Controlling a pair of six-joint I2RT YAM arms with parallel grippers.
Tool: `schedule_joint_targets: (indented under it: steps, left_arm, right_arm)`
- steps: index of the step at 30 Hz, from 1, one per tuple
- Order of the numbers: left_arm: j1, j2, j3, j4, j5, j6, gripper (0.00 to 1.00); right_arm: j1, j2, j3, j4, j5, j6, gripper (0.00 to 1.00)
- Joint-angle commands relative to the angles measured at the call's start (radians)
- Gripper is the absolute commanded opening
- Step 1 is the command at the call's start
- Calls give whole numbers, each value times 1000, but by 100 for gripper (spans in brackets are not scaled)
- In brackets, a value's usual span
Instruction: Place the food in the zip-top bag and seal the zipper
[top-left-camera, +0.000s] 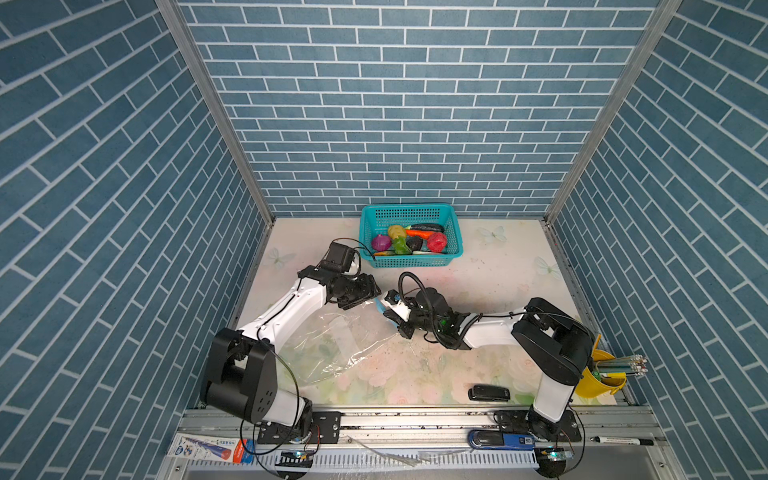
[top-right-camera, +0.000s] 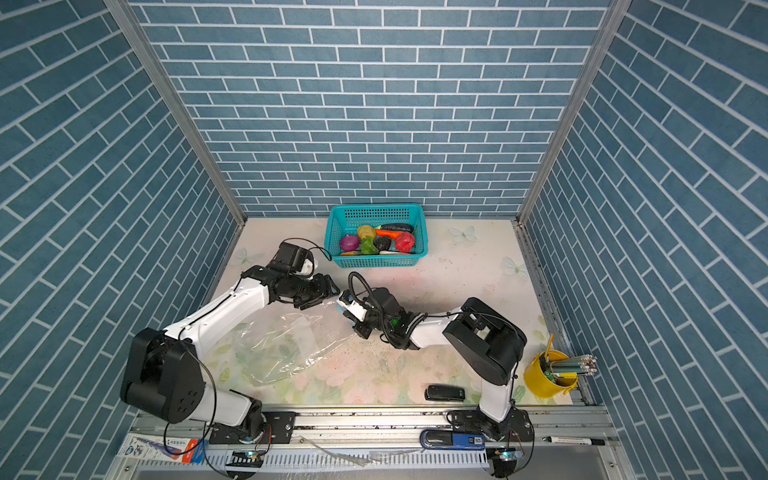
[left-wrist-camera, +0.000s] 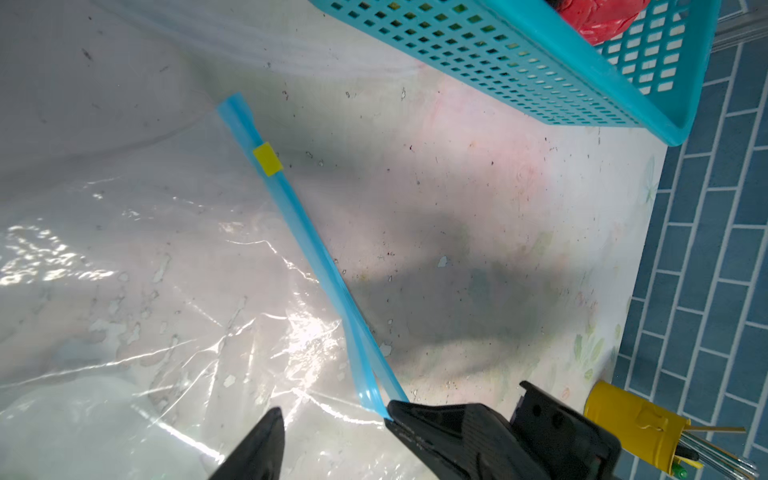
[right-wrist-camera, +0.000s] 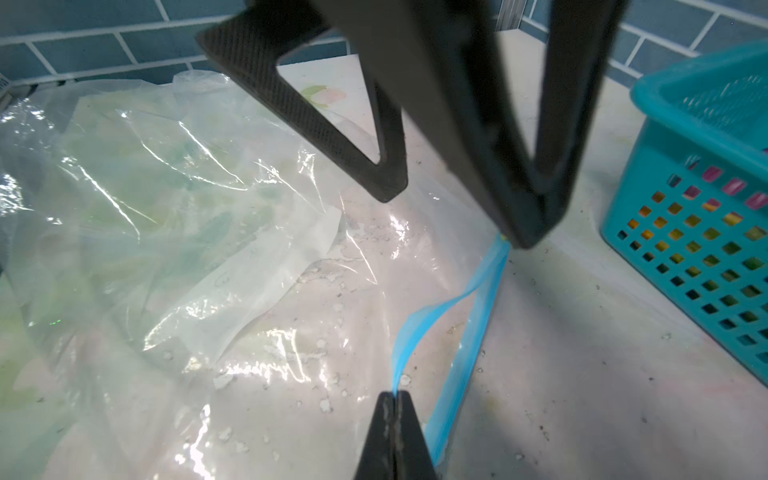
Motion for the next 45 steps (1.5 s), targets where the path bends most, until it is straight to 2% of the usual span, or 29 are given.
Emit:
schedule_joint_targets:
  steps: [1, 6, 9, 16, 25, 31, 37, 42, 45]
  left_arm:
    - [-8, 53, 70, -124, -10, 70, 67]
    - [-27, 126, 177, -233, -32, 139, 63]
    - [-46, 187, 249, -303, -83, 181, 63]
    - [-62, 282, 310, -352, -103, 201, 55]
    - [-68, 323, 350, -381, -131, 224, 25]
    - [-69, 319, 348, -381, -135, 229, 10]
    - [-69, 317, 346, -382, -138, 228, 0]
    - [-69, 310, 360, -388, -145, 233, 0]
    - [-69, 294, 372, -403, -166, 244, 0]
  right_arm:
    - [23, -29, -39, 81, 86, -158, 0]
    - [38, -20, -45, 125, 118, -198, 0]
    - [40, -20, -46, 145, 128, -204, 0]
    - [44, -26, -50, 153, 128, -228, 0]
    - [48, -25, -52, 157, 152, -236, 0]
    - [54, -24, -56, 157, 159, -236, 0]
    - [60, -22, -51, 146, 169, -225, 0]
    - [62, -27, -49, 149, 165, -175, 0]
    - [62, -51, -51, 139, 156, -115, 20]
